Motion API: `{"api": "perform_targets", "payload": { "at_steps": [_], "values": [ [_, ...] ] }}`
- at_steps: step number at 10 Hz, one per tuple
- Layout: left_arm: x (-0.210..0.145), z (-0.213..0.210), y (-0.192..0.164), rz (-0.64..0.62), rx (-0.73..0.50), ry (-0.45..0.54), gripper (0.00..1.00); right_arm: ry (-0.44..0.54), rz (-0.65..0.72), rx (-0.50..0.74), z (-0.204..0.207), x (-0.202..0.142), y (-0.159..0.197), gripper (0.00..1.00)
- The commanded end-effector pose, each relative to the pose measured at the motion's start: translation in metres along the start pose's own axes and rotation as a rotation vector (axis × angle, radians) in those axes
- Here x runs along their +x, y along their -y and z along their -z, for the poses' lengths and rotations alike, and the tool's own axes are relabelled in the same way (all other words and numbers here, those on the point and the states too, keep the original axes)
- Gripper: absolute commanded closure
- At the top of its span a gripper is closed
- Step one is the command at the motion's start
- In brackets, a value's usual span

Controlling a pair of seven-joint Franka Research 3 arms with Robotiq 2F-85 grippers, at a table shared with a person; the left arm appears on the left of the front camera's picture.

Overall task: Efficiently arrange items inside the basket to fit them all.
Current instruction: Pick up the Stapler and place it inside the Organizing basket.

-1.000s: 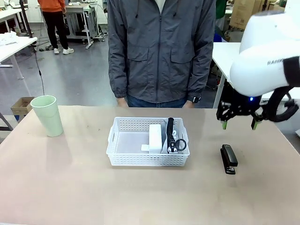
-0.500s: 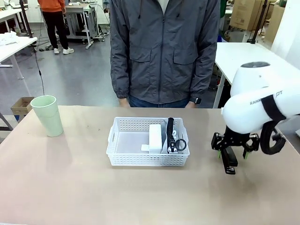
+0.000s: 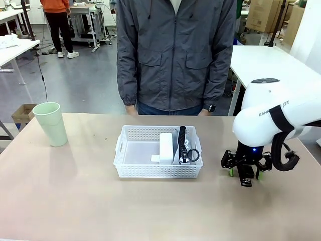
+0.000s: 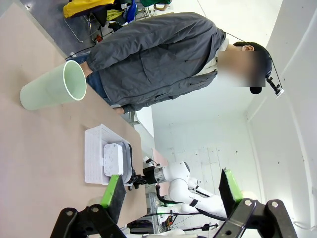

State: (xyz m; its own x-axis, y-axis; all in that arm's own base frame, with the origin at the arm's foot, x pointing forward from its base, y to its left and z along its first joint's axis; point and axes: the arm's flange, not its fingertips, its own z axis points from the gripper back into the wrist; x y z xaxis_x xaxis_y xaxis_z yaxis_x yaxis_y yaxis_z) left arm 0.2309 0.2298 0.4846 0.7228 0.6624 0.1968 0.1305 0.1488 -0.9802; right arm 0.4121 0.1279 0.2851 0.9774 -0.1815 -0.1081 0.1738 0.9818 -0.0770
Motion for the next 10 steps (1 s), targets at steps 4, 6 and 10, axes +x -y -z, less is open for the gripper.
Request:
{"api": "perform_targets", "payload": {
  "at_steps": [4, 6, 10],
  "values": [
    [-0.0011, -0.0004, 0.0012, 0.015, -0.025, 0.005, 0.00, 0.018, -0.010, 0.127, -0.0026, 0.0042, 0.0107, 0.00],
    [-0.0011, -0.0004, 0.0012, 0.015, -0.025, 0.005, 0.00, 0.011, -0.013, 0.133, -0.0021, 0.0038, 0.0098, 0.00],
    [-0.0011, -0.0004, 0.0012, 0.015, -0.025, 0.005, 0.00, 0.021, 0.001, 0.104, -0.0019, 0.0029, 0.0079, 1.00]
  ]
}}
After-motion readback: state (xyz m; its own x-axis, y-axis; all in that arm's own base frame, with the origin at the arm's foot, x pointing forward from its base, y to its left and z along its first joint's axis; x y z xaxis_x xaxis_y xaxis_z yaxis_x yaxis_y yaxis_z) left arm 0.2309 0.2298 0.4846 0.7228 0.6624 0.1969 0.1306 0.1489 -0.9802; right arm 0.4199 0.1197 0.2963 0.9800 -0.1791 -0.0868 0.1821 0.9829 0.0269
